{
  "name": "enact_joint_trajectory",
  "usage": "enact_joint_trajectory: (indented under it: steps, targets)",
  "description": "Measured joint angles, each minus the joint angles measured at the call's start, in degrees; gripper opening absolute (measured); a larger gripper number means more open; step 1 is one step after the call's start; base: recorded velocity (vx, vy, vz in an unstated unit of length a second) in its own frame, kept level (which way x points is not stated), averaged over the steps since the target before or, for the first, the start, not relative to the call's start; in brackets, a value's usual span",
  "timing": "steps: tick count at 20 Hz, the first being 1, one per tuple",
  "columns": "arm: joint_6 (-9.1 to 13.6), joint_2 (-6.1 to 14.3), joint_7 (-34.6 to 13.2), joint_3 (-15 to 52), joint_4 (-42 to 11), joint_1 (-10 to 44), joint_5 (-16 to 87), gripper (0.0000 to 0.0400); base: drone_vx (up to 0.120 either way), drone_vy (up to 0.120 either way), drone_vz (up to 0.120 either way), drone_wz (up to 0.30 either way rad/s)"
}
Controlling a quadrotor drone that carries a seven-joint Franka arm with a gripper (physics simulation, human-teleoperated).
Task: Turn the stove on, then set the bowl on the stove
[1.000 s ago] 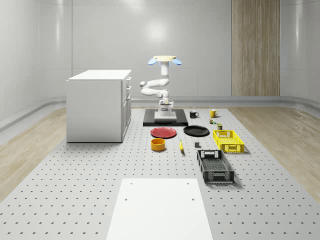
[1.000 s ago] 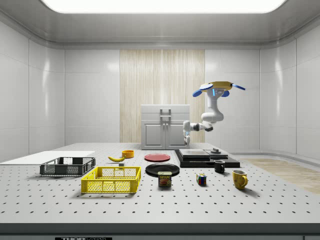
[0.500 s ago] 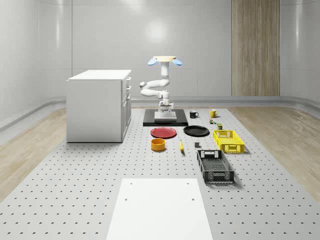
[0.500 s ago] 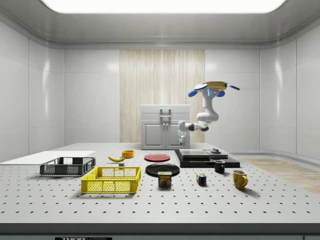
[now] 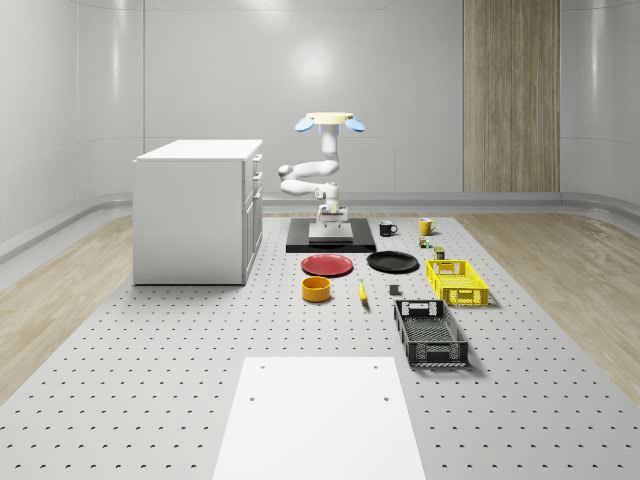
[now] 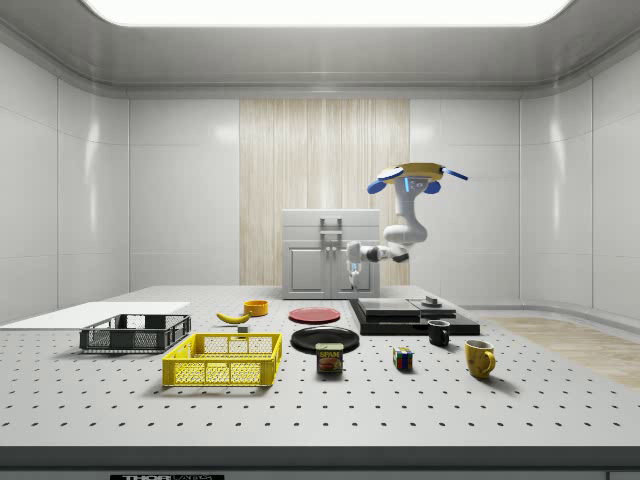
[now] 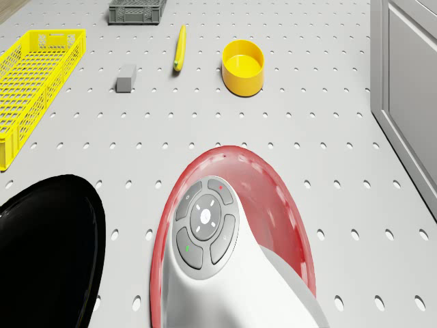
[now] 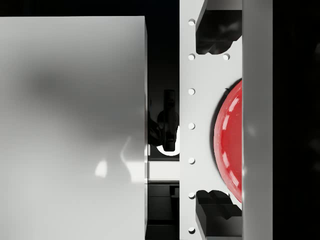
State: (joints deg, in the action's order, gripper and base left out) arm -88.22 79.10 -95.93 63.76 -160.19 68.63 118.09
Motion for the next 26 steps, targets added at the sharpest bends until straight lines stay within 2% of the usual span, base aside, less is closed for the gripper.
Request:
enact_joint_trajectory:
  steps: [6, 9, 11, 17, 26]
  targets:
    - [-0.16, 0.18, -0.07, 0.04, 0.02, 0.09, -0.09, 0.0400, 0.120, 0.000, 0.000, 0.000]
    - [-0.24, 0.26, -0.11, 0.06, 0.02, 0.14, -0.13, 0.0400, 0.120, -0.107, 0.000, 0.000]
    - [-0.29, 0.31, -0.13, 0.07, 0.03, 0.17, -0.16, 0.0400, 0.120, 0.000, 0.000, 0.000]
    - [-0.44, 0.47, -0.20, 0.11, 0.04, 0.25, -0.24, 0.0400, 0.120, 0.000, -0.113, 0.000]
    - [-0.64, 0.68, -0.29, 0.15, 0.06, 0.36, -0.35, 0.0400, 0.120, 0.000, 0.000, 0.000]
